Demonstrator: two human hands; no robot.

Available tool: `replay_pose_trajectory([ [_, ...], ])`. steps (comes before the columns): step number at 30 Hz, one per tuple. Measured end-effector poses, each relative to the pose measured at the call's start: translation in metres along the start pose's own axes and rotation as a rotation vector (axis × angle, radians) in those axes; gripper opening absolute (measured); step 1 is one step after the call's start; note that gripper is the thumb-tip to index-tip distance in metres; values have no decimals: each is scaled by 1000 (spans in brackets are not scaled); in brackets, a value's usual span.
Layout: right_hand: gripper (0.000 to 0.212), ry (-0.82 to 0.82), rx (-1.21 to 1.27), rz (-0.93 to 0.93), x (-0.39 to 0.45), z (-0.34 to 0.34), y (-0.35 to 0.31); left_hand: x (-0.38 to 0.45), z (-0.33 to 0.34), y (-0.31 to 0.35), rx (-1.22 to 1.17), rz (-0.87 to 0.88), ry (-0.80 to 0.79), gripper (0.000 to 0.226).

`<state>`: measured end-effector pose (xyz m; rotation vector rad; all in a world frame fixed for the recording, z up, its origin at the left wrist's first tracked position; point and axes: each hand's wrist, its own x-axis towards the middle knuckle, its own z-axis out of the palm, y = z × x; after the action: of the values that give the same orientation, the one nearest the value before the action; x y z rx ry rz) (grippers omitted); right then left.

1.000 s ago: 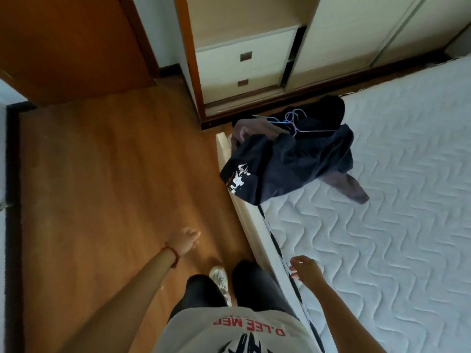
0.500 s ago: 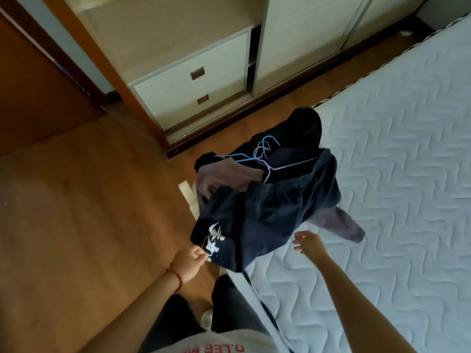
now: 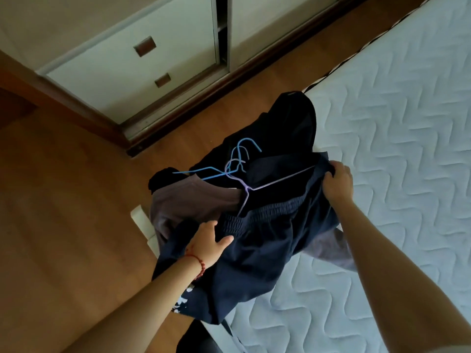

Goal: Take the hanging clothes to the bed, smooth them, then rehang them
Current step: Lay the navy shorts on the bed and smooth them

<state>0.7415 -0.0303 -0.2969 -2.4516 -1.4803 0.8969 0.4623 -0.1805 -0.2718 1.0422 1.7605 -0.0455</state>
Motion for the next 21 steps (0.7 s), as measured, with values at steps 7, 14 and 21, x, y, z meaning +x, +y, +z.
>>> replay_pose_trajectory([
  [7, 45, -147, -40, -17, 36, 21, 14, 25, 25, -2, 18, -134, 82, 51],
  [14, 38, -74, 37, -81, 17, 2, -2, 25, 12, 0, -168, -140, 110, 23],
  [21, 31, -128, 190, -95, -38, -53, -32, -22, -9, -3, -214, -24, 93, 22],
])
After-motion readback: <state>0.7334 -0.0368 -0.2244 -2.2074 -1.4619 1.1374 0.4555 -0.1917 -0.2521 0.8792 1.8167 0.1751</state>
